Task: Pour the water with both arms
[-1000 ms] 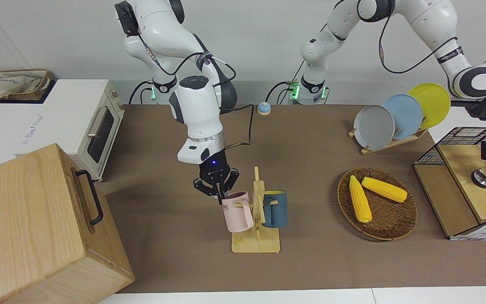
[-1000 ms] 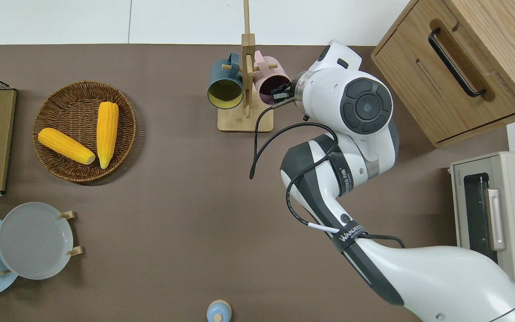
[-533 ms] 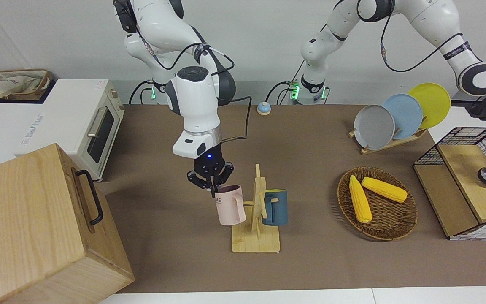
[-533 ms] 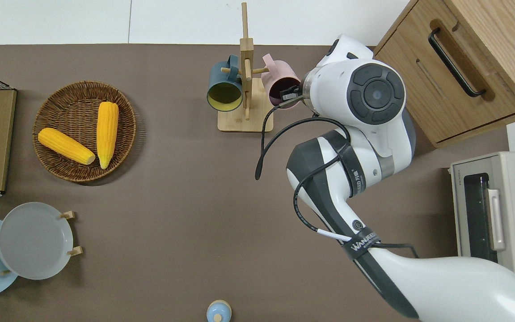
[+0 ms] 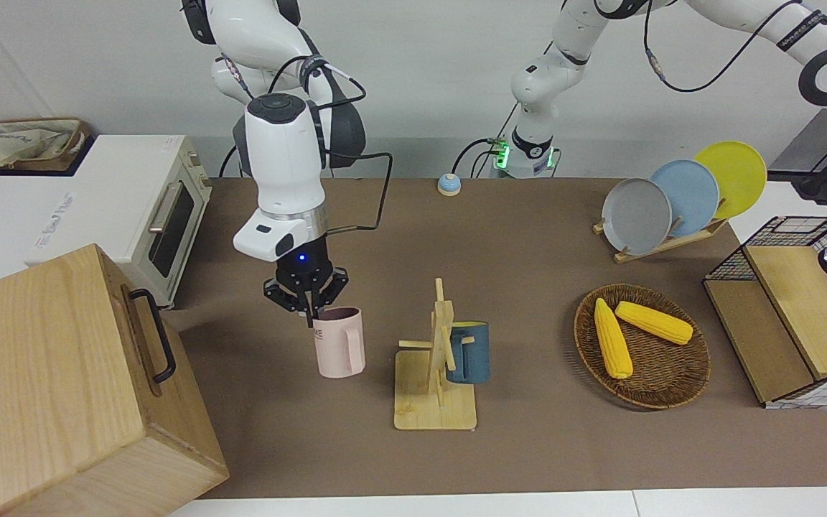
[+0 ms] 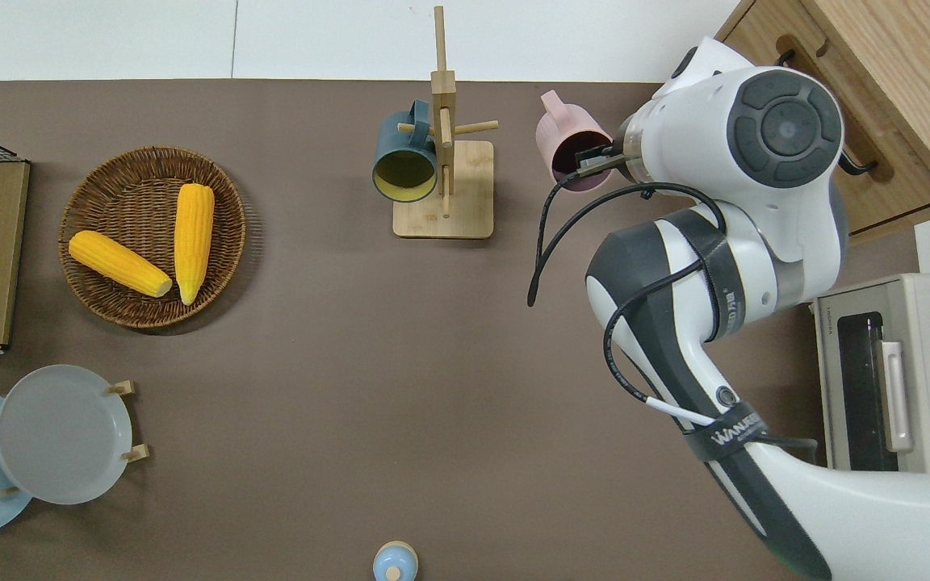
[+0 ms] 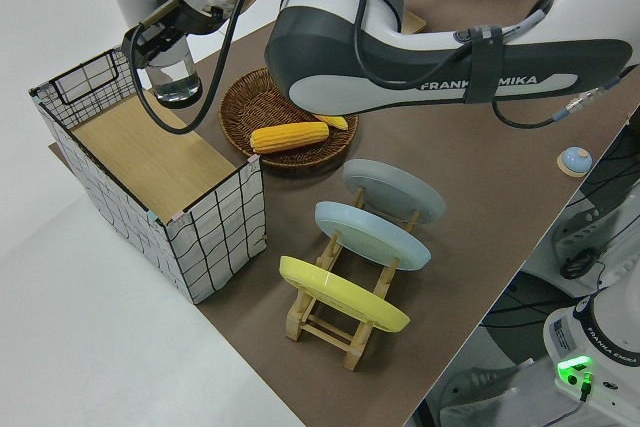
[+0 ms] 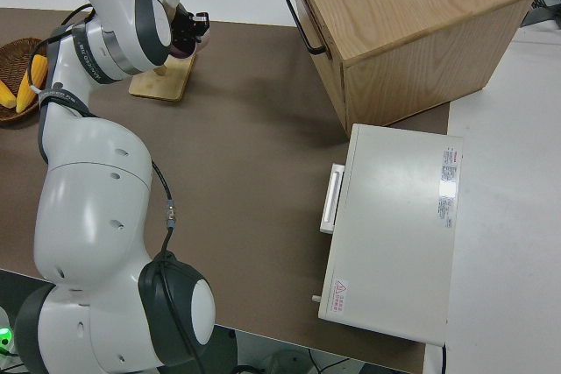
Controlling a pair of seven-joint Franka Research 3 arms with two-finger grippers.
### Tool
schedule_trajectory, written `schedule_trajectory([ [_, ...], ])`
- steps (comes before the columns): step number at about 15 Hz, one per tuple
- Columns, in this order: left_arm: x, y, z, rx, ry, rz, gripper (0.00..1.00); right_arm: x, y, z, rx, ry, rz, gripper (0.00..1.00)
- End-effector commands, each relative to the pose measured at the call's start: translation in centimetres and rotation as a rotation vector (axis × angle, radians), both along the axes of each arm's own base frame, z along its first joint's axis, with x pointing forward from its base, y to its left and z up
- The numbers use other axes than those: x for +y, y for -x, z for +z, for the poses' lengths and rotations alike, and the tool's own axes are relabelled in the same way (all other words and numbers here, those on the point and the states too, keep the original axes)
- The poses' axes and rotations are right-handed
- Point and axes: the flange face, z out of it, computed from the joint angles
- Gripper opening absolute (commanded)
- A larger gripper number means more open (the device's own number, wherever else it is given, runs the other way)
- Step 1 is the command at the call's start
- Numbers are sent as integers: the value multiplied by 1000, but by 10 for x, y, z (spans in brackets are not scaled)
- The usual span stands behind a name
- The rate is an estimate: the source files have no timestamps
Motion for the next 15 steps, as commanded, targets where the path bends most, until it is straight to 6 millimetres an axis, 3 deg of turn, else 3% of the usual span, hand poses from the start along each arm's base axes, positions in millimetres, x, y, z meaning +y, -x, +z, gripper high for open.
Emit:
schedule_trajectory([
  [1,-48,23,30,17,5,30,0,-28,11,1,105,40,-13,0],
  [6,-102,38,45,74,-3,62,0,-35,59,-12,417,63,-58,0],
  [9,-132,47,40,99,-6,83,0,-17,84,-32,541,35,-125,0],
  [12,-159,60,28,129,-8,68,0,31,101,-40,597,-35,-251,0],
  [13,-172,67,23,134,-16,58,0,61,110,-43,618,-70,-302,0],
  [15,-184,79,16,146,-23,55,0,98,120,-49,646,-114,-352,0],
])
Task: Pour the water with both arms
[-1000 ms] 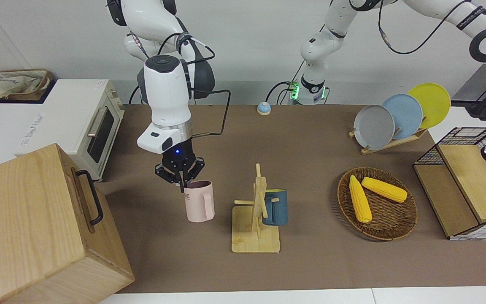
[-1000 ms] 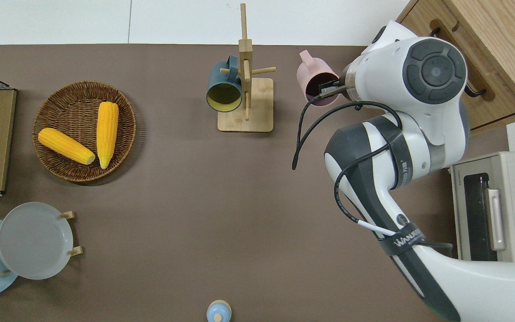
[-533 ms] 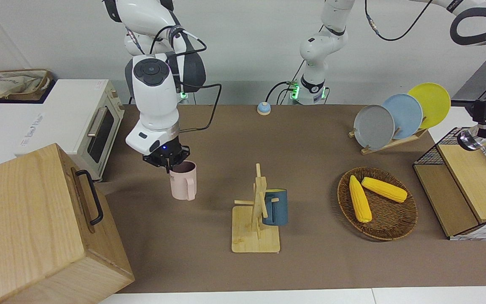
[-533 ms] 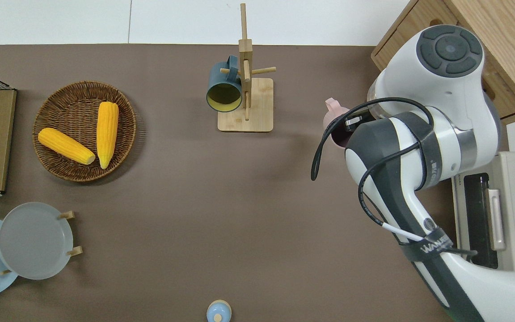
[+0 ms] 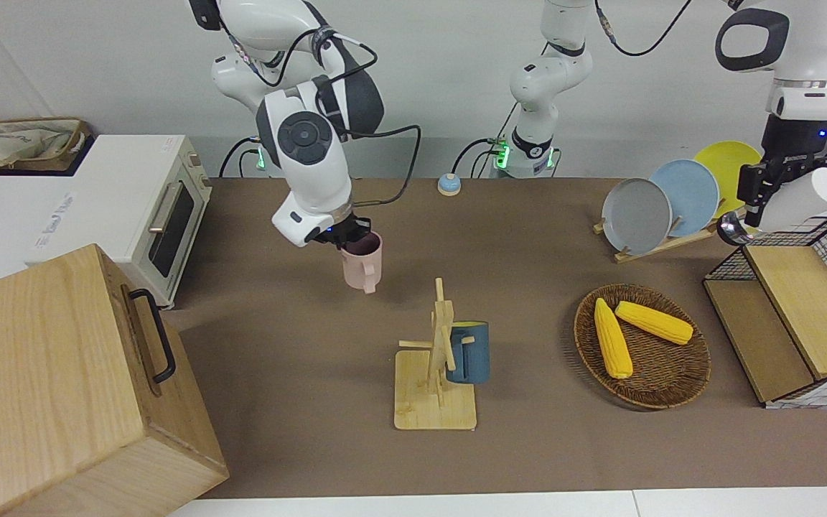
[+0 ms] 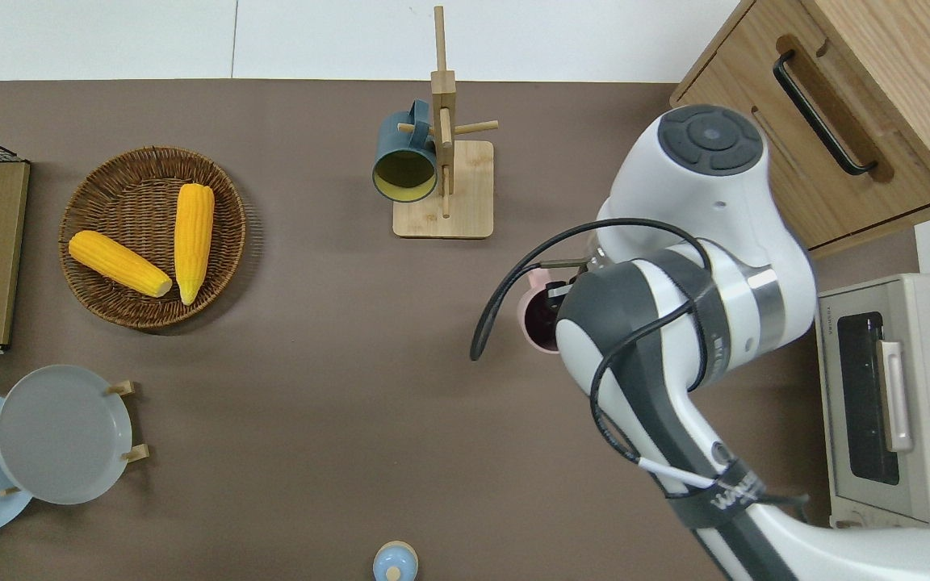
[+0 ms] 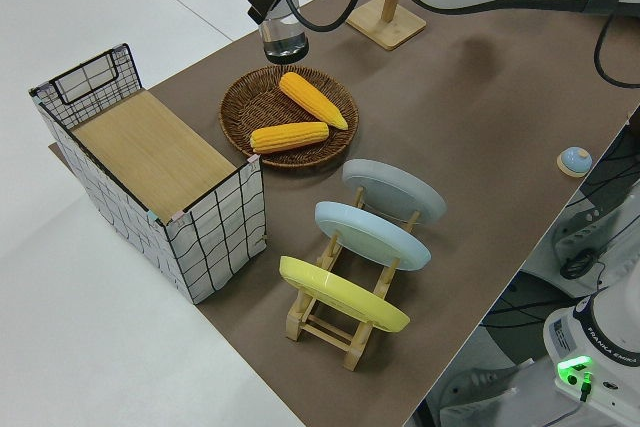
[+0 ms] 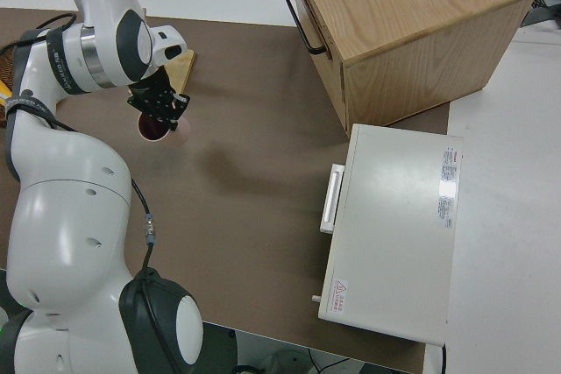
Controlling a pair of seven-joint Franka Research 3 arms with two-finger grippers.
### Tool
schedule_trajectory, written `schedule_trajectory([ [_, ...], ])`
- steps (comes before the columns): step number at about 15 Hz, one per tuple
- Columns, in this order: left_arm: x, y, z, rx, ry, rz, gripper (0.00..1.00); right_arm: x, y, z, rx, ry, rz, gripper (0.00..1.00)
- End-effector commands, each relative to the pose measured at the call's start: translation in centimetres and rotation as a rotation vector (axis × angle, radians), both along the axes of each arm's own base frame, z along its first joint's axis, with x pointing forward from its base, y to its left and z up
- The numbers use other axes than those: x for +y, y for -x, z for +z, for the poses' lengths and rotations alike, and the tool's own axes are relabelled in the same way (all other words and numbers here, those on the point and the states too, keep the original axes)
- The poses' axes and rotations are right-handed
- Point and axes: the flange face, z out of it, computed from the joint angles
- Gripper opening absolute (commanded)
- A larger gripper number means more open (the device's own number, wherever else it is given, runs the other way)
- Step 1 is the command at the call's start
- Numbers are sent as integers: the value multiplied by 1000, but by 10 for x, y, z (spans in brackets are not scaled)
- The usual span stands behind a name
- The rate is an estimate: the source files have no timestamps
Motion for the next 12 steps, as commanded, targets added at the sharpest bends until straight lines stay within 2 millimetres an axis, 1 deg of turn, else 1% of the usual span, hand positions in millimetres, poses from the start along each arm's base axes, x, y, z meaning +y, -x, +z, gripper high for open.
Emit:
schedule_trajectory([
  [1,-33,35,-2,2,-43,9,0,66,25,-7,49,-52,-133,0],
  [3,-43,42,-8,11,-35,14,0,98,33,-17,57,-75,-194,0],
  [5,-62,50,-16,25,-36,-6,0,130,37,-26,69,-111,-246,0],
  [6,-65,52,-21,23,-19,-4,0,143,38,-31,79,-117,-264,0],
  [7,-76,54,-24,8,-8,-13,0,158,38,-33,81,-130,-282,0],
  [8,-83,62,-35,-10,-7,-11,0,180,43,-41,75,-145,-317,0],
  [9,-88,66,-42,-20,-16,-16,0,193,45,-47,64,-161,-332,0],
  [10,-89,70,-49,-32,-15,-14,0,201,47,-55,64,-166,-344,0],
  [11,-96,73,-56,-41,-13,-33,0,209,51,-62,73,-165,-352,0],
  [12,-103,74,-63,-45,-15,-53,0,216,55,-64,76,-168,-354,0],
])
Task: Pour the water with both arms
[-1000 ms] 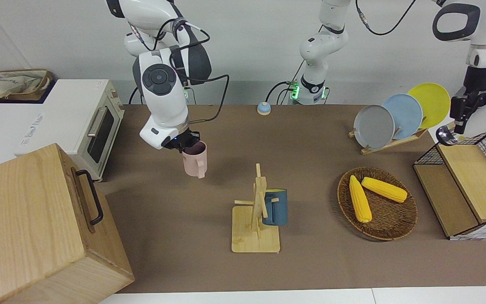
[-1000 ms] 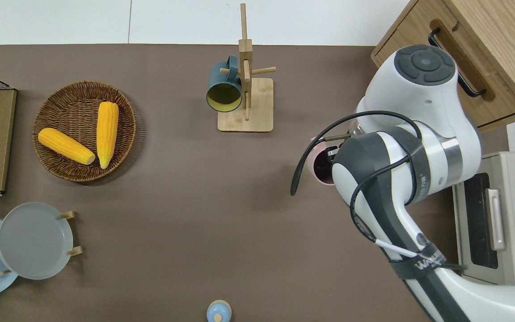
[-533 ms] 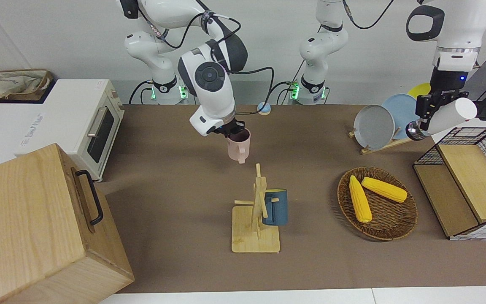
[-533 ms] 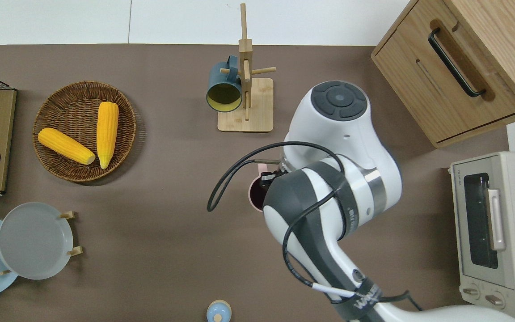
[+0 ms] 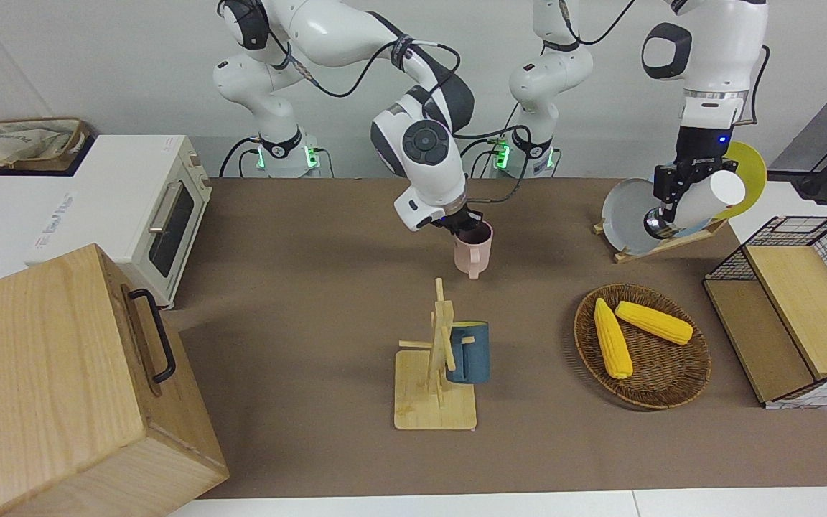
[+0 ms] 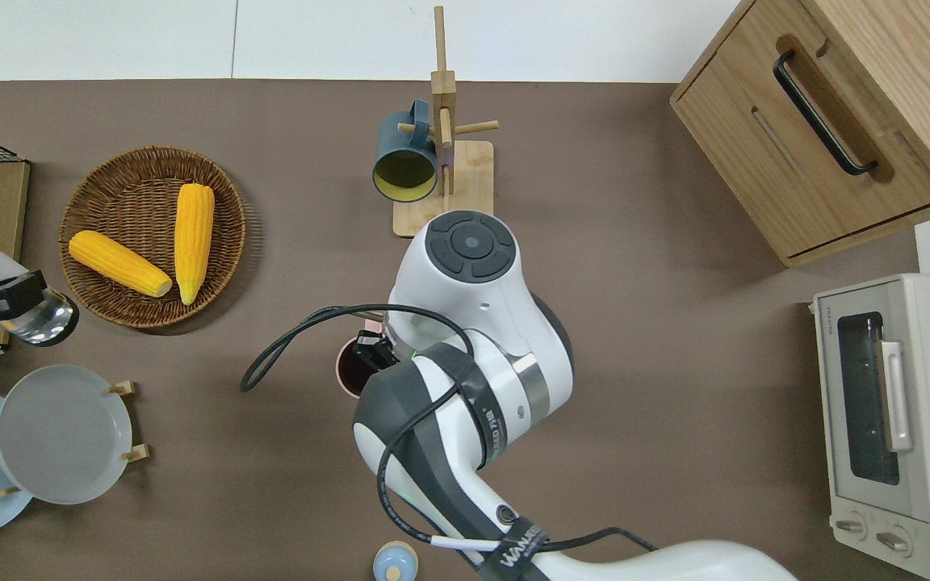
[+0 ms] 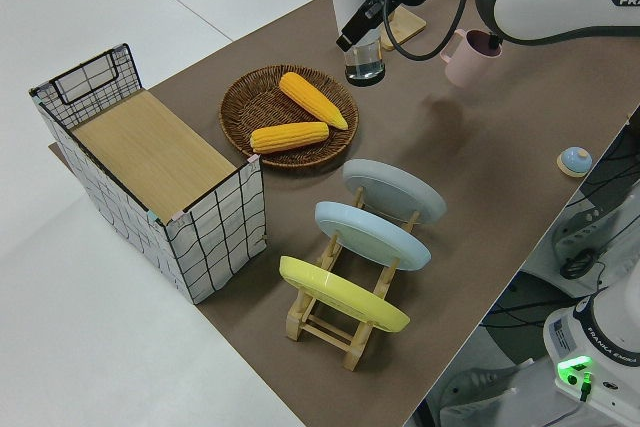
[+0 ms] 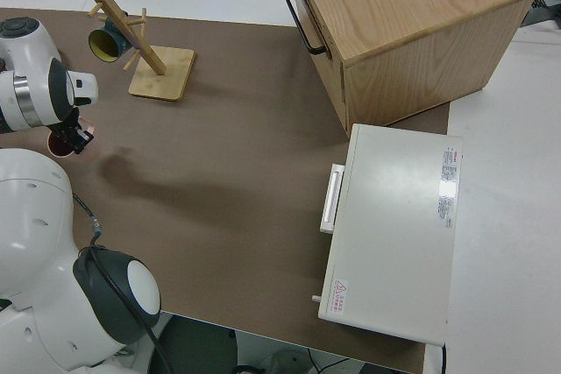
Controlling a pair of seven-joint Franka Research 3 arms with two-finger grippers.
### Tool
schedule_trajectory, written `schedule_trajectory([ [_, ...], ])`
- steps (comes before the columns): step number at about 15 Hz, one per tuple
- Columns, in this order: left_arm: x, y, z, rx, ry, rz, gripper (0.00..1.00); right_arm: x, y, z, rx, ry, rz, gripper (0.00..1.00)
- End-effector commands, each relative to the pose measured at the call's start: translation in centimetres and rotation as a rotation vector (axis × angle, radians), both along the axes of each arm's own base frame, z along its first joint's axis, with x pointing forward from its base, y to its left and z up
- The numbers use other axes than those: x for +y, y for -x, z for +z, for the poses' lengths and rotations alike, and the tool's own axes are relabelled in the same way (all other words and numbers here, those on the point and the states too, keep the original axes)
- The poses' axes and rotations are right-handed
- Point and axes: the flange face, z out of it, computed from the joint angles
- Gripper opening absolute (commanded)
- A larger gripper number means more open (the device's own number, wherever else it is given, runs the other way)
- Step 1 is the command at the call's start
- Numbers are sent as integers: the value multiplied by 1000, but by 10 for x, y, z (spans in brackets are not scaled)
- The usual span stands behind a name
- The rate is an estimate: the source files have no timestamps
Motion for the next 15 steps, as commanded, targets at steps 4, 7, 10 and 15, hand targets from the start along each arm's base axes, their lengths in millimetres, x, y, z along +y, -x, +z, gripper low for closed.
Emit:
schedule_trajectory([
  [4,-34,37,-35,-80,2,-31,0,36,2,-27,-1,-34,-88,0],
  [7,-35,41,-35,-85,5,-27,0,47,8,-49,17,-13,-86,0],
  [10,-34,43,-38,-81,5,-26,0,46,3,-52,-2,-25,-101,0],
  [15,-38,44,-41,-75,8,-31,0,46,3,-51,-13,-12,-81,994],
])
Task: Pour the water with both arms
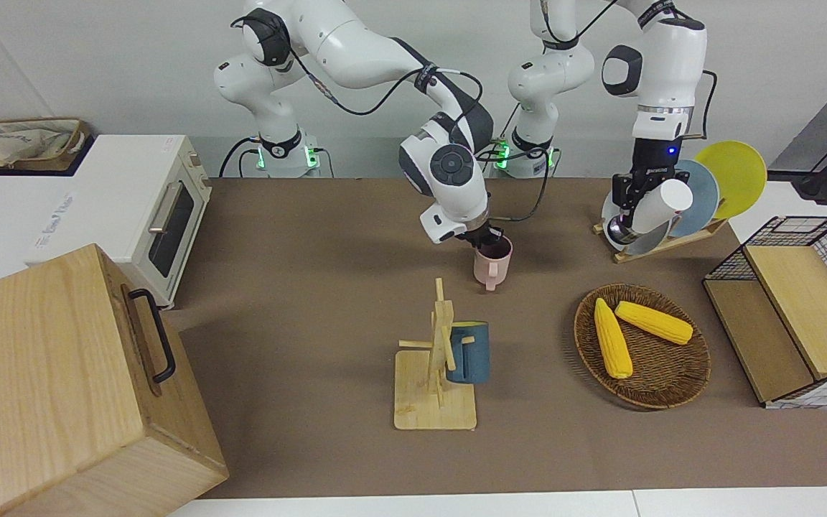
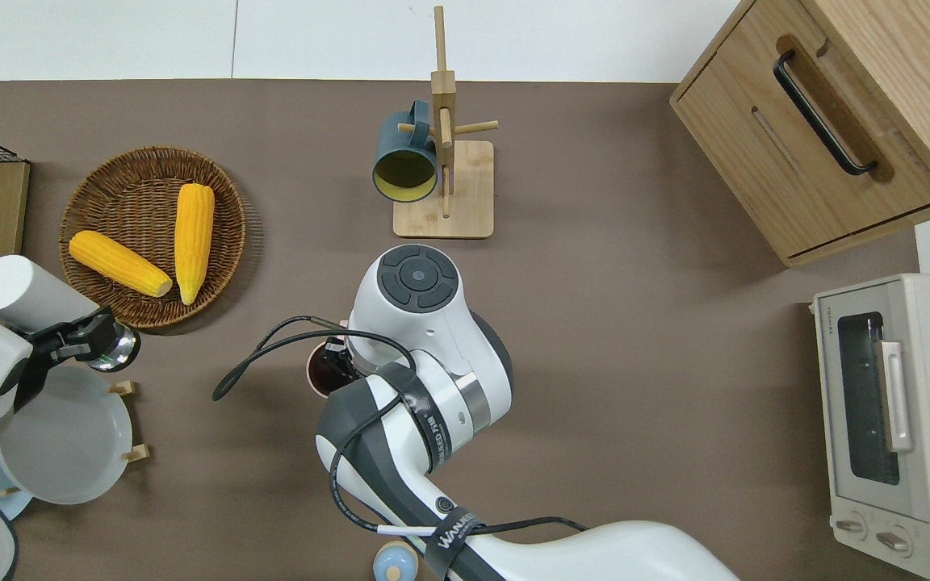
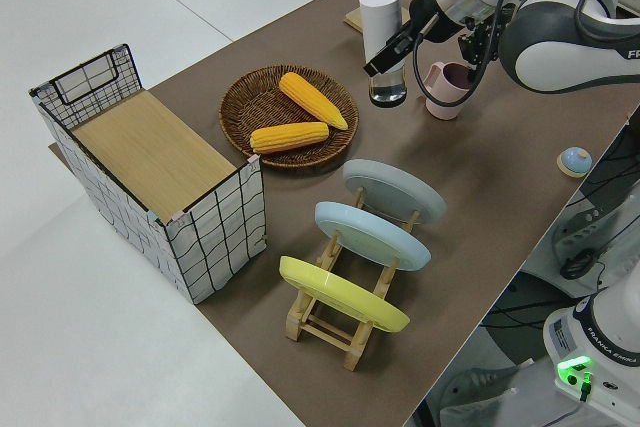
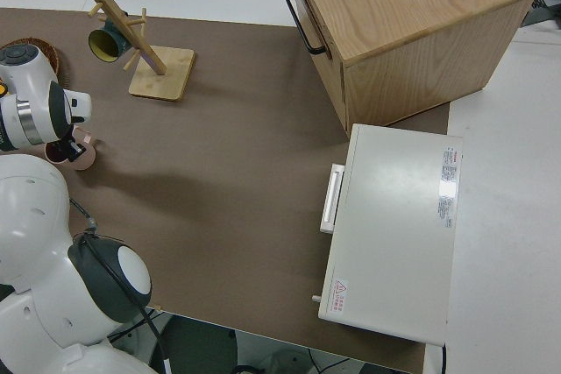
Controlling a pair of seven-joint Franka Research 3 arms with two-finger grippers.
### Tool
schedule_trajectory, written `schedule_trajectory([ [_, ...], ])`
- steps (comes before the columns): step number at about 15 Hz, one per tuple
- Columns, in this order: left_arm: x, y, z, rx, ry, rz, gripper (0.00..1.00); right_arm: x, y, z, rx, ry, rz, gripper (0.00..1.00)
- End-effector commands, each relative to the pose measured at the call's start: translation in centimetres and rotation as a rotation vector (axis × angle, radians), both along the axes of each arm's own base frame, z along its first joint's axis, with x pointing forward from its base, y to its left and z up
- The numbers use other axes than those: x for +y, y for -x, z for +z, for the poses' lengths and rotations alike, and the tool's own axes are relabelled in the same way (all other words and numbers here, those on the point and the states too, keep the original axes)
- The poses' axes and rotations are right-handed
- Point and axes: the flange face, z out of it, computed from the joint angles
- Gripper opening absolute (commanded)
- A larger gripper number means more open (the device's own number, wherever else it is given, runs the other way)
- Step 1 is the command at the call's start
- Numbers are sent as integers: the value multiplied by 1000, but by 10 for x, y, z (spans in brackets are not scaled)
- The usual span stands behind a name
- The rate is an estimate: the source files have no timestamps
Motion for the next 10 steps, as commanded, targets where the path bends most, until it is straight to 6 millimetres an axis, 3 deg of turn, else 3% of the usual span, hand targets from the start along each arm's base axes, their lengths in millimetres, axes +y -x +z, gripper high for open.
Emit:
schedule_trajectory([
  [1,-4,10,10,-45,-6,-9,0,2,-5,4,-15,-1,-6,994],
  [5,-7,12,10,-41,-6,-10,0,-8,-12,30,-21,6,0,994],
  [8,-16,16,4,-30,-4,-24,0,-16,-11,68,-60,-13,-6,994],
  [10,-22,17,1,-18,-1,-34,0,-35,-13,92,-58,11,-5,994],
])
